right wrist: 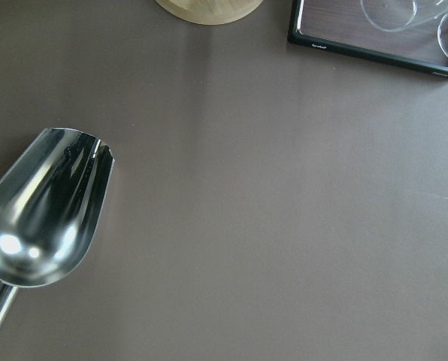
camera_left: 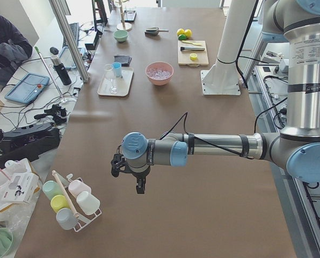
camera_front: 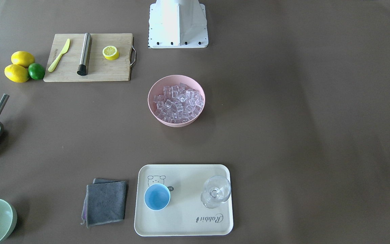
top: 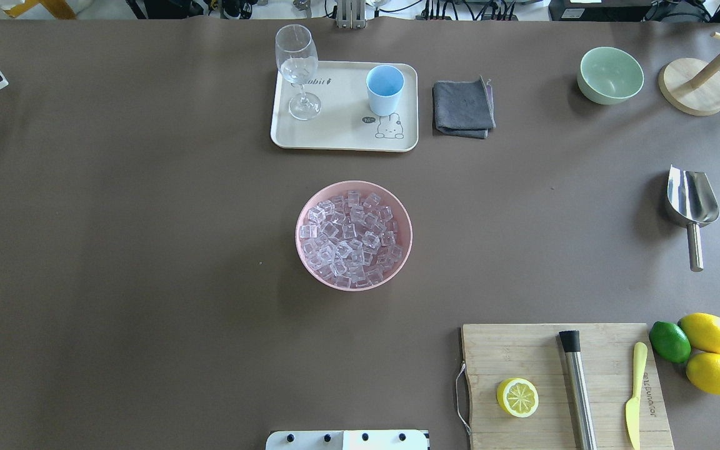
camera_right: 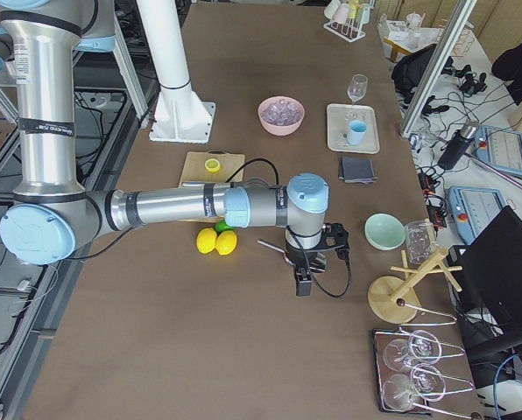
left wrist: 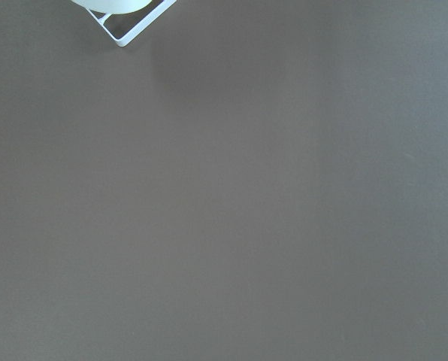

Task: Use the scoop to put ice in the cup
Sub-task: 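Move the right gripper down toward the metal scoop's handle, then close the right gripper on the metal scoop's handle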

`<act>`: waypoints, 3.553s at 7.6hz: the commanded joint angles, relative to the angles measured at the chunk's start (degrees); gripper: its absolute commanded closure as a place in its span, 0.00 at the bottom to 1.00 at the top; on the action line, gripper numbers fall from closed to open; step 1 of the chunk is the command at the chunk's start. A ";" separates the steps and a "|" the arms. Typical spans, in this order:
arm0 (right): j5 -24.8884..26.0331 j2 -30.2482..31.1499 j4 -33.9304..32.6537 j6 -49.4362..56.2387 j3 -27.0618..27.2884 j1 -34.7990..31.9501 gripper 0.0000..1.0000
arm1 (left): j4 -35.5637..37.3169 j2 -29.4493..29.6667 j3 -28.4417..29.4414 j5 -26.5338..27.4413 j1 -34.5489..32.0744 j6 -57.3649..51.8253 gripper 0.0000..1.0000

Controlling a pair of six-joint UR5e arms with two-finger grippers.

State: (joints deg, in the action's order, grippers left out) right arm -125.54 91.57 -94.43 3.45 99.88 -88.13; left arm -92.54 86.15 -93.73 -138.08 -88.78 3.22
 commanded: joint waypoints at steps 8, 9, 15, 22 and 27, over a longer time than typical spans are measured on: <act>0.47 -0.07 0.21 0.76 1.63 -0.56 0.00 | 0.43 -0.01 0.13 -0.34 1.42 0.91 0.02; 0.04 -0.69 0.12 0.24 1.89 -0.12 0.00 | 0.43 -0.01 0.13 -0.34 1.42 0.91 0.02; -11.12 -0.96 0.04 -33.86 6.71 9.72 0.00 | 0.17 0.16 0.83 -0.25 1.77 0.91 0.02; -12.27 2.47 15.47 -50.71 -2.93 17.62 0.00 | 0.08 0.78 1.45 -0.26 2.91 0.91 0.02; -11.22 2.03 15.77 -49.95 -5.04 25.36 0.00 | -1.32 1.39 0.74 -0.61 3.09 0.82 0.02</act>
State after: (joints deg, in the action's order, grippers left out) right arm -137.22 93.56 -78.74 -46.81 96.22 -64.83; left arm -92.97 87.40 -92.92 -138.61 -85.86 4.06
